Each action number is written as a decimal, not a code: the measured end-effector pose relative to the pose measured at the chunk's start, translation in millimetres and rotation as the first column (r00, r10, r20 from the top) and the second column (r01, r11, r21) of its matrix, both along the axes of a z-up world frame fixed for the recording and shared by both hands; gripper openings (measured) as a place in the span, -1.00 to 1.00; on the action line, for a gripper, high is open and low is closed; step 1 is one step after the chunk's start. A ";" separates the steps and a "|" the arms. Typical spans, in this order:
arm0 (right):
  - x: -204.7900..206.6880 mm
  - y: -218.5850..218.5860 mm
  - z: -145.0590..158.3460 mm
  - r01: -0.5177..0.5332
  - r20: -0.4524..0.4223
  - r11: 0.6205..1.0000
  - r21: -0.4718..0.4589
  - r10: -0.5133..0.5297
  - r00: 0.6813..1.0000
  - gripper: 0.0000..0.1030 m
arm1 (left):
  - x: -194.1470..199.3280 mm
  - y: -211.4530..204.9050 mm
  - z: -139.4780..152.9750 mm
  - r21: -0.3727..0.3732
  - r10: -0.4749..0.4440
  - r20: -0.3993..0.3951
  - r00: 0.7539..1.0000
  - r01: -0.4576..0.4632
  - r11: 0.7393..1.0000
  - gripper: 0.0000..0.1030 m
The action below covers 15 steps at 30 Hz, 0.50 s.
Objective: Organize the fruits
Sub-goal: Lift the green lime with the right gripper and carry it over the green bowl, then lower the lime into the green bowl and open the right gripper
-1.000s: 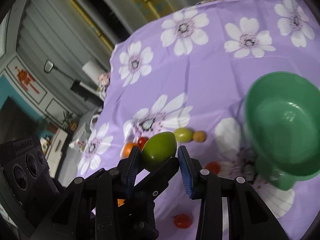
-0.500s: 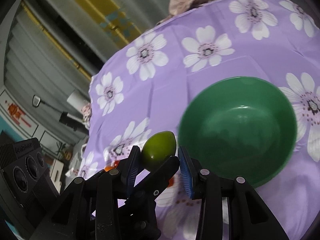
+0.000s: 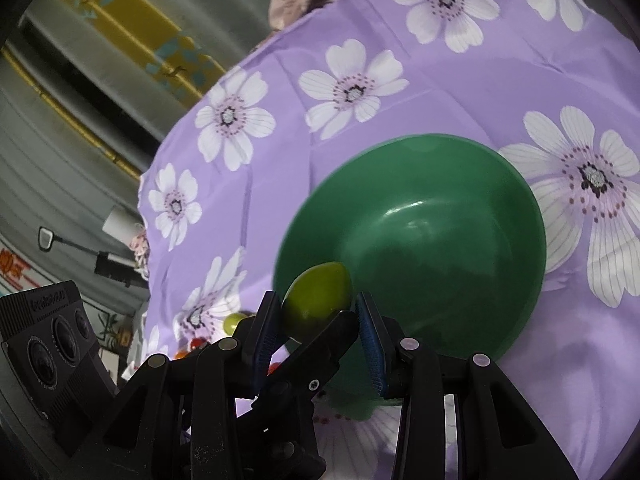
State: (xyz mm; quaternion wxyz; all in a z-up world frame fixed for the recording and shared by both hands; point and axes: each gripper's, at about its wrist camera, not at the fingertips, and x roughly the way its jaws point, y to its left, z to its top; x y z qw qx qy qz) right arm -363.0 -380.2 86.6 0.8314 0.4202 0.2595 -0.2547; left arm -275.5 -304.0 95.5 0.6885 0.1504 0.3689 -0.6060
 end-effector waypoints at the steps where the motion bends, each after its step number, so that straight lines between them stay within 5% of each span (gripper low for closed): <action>1: -0.5 0.0 -1.5 0.002 -0.004 1.000 0.002 -0.002 1.000 -0.20 | 0.4 -1.3 -1.8 0.004 -0.002 -0.005 1.000 0.002 1.000 -0.34; 15: 4.8 -7.8 -16.5 0.038 -0.087 0.999 0.030 -0.035 0.996 -0.20 | 1.9 -13.1 -18.7 0.056 -0.002 -0.040 0.999 0.004 0.998 -0.44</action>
